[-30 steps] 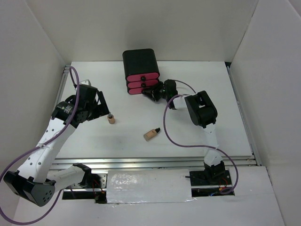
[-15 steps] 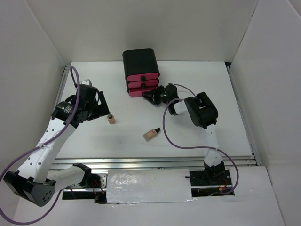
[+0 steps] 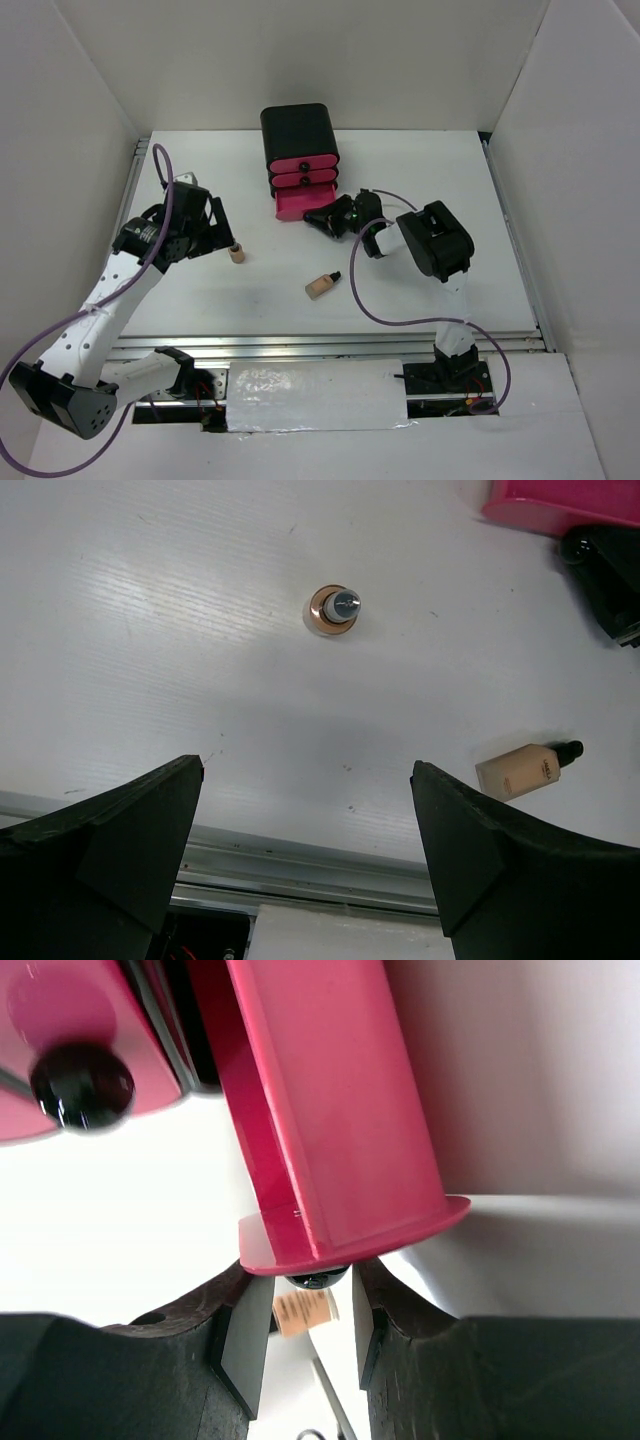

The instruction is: Organize the makeup

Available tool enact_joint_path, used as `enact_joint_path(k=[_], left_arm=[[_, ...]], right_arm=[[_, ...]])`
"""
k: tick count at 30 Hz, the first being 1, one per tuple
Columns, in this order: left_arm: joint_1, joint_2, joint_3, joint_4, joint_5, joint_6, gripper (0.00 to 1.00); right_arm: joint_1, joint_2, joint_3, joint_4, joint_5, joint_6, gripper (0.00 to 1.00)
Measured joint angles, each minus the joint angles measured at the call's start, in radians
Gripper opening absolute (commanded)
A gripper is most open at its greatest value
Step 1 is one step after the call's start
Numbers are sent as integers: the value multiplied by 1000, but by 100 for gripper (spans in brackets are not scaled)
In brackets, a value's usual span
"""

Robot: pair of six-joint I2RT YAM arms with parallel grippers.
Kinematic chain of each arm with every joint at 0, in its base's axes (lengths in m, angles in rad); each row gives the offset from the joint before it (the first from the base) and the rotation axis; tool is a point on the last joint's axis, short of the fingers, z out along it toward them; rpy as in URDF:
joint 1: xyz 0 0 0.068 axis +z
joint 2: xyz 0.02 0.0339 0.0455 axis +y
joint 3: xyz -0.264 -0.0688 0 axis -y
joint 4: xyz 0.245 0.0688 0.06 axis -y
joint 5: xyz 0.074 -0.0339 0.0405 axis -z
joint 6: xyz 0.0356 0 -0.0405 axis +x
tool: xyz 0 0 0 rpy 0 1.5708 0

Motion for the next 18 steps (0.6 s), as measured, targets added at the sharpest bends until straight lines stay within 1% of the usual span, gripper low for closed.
enact_joint_path(k=[5,7,8,9,10,14,18], left_arm=[[0,0,-7,11,8,0,99],[0,1,-7,13,10,0,100],[0,2,-7,15,10,0,99],[0,3,-7,16,10,0,99],[0,5,-7,16,10,0,99],[0,25,-7,17,10,-1,99],[0,67,-7,28,15,-4,99]], right_arm=[[7,-50,-70,0,-12,-18,34],[9,-64,-92,-1,-19,-28,43],[10,-71,-101,0,-22,-34,50],[10,-77,-107,0,-27,-41,70],[10,-82,-111,-2,-34,-45,74],[19,-108,-115,-13,-55,-93,81],[24,-153,-117,-37,-63,-132,81]])
